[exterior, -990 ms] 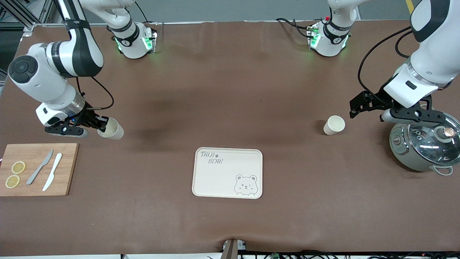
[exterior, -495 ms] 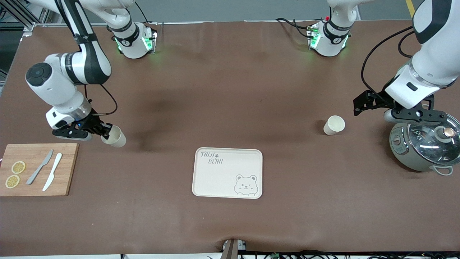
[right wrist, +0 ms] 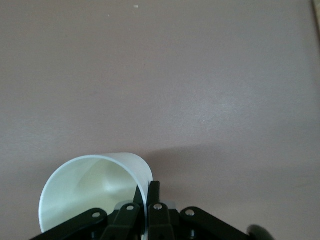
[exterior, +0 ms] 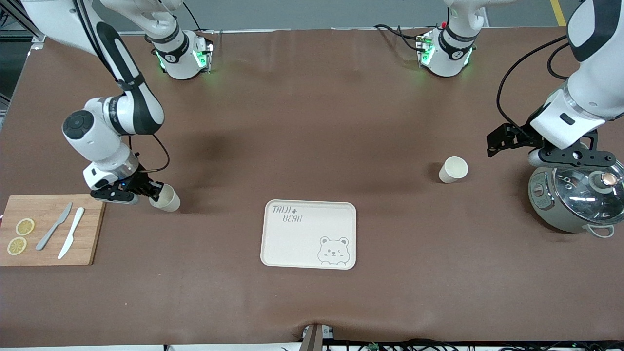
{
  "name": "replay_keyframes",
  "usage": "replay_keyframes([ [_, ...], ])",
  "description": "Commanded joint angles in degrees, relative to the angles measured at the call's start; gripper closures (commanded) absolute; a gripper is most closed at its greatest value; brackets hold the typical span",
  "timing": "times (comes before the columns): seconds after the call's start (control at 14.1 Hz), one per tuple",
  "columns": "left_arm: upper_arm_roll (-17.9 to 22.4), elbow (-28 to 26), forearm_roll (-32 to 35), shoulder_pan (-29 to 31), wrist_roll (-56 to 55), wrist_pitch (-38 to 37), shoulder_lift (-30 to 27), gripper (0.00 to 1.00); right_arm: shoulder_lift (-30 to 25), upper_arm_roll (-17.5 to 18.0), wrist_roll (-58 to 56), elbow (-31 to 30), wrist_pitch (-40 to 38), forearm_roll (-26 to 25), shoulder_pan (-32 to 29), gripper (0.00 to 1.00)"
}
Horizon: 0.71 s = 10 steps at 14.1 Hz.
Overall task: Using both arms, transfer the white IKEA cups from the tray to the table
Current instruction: 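Open the right gripper to release the cup beside the cutting board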
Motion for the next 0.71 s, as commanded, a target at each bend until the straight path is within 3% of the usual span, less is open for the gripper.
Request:
replay_keyframes([
  [0.0, 2.67, 0.4, 1.16, -1.89, 1.78, -1.03, -0.66, 0.0, 2.53, 0.73, -1.07, 1.28, 1.17, 0.37, -1.0, 1.0],
  [0.14, 5.67, 0.22, 0.54, -2.95, 5.2, -0.94, -0.66, 0.0, 3.85, 0.73, -1.07, 1.64, 2.04, 0.37, -1.0, 1.0],
  [0.64, 5.76, -2.59, 0.98, -2.95, 7.14, 0.02, -0.75, 0.0, 5.53, 0.81, -1.07, 1.99, 4.51, 0.37, -1.09, 1.0],
])
